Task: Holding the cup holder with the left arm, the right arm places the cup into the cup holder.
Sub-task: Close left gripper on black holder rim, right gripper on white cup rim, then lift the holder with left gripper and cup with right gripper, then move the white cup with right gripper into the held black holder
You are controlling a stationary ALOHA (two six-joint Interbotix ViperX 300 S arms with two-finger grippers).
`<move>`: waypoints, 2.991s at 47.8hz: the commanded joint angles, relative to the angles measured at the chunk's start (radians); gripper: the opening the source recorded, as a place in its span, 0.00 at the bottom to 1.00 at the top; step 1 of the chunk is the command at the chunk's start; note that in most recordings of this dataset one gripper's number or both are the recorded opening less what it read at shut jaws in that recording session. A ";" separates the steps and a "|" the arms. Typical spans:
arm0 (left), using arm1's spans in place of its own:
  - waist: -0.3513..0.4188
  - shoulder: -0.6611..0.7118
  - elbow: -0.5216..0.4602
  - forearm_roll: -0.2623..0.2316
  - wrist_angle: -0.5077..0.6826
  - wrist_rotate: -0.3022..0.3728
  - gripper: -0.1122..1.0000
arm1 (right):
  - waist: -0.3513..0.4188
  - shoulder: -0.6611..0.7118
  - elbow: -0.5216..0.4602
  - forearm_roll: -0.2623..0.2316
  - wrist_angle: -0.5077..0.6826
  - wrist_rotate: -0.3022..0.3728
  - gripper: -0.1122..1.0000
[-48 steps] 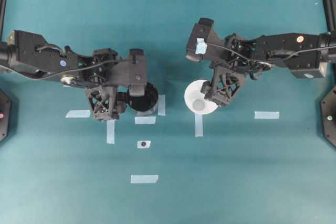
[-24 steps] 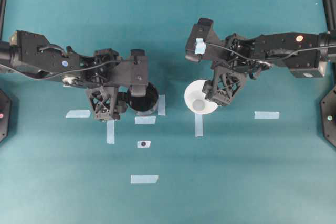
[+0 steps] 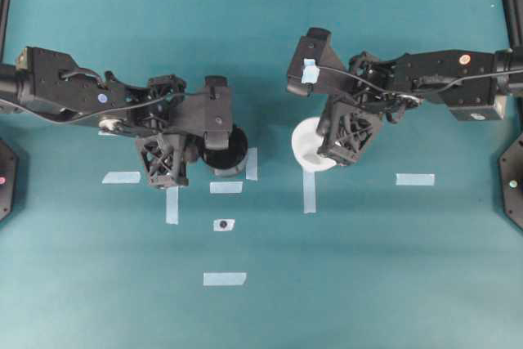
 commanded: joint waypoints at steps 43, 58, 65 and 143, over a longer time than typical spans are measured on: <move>-0.017 -0.052 -0.048 0.002 0.025 0.046 0.30 | 0.008 -0.095 -0.025 0.117 0.000 0.015 0.13; -0.038 -0.081 -0.077 0.000 0.064 0.048 0.30 | -0.002 -0.186 -0.018 0.117 0.009 0.043 0.13; -0.052 -0.083 -0.114 0.002 0.080 0.048 0.30 | -0.003 -0.224 -0.017 0.117 0.023 0.061 0.13; -0.084 0.035 -0.305 0.002 0.097 0.054 0.30 | 0.057 -0.337 -0.012 0.117 -0.109 0.218 0.13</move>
